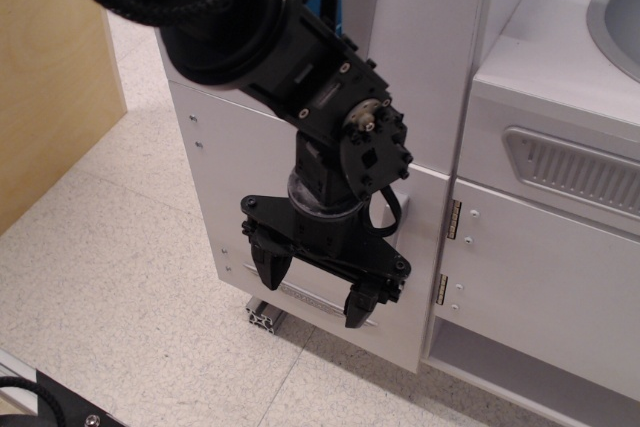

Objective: Open low fridge

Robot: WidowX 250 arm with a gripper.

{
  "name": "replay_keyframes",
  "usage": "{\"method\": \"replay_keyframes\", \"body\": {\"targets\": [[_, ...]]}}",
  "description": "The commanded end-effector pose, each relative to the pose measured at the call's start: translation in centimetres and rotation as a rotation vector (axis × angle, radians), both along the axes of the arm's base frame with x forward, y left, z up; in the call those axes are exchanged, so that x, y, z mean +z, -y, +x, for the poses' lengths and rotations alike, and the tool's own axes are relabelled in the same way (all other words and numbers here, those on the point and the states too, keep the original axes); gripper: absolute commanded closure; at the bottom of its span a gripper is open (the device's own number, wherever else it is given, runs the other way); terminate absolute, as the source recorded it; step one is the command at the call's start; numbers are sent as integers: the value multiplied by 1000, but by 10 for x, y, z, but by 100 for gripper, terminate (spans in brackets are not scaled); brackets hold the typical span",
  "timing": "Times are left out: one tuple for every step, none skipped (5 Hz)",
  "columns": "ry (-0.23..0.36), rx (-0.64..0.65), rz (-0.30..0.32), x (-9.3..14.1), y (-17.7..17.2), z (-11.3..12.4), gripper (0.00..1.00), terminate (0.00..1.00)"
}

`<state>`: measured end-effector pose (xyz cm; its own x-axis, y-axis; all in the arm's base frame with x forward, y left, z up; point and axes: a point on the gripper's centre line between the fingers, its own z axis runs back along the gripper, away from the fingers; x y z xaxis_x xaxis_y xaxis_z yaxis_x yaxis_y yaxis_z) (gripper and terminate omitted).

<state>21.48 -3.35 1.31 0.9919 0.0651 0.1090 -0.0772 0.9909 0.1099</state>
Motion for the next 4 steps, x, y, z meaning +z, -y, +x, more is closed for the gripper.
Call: {"method": "replay_keyframes", "body": {"targets": [[0, 0, 0, 0, 0, 0, 0, 0], [84, 18, 0, -20, -7, 26, 0, 0], [143, 3, -27, -34, -15, 51, 0, 0], [191, 10, -58, -40, -14, 75, 0, 0]]}}
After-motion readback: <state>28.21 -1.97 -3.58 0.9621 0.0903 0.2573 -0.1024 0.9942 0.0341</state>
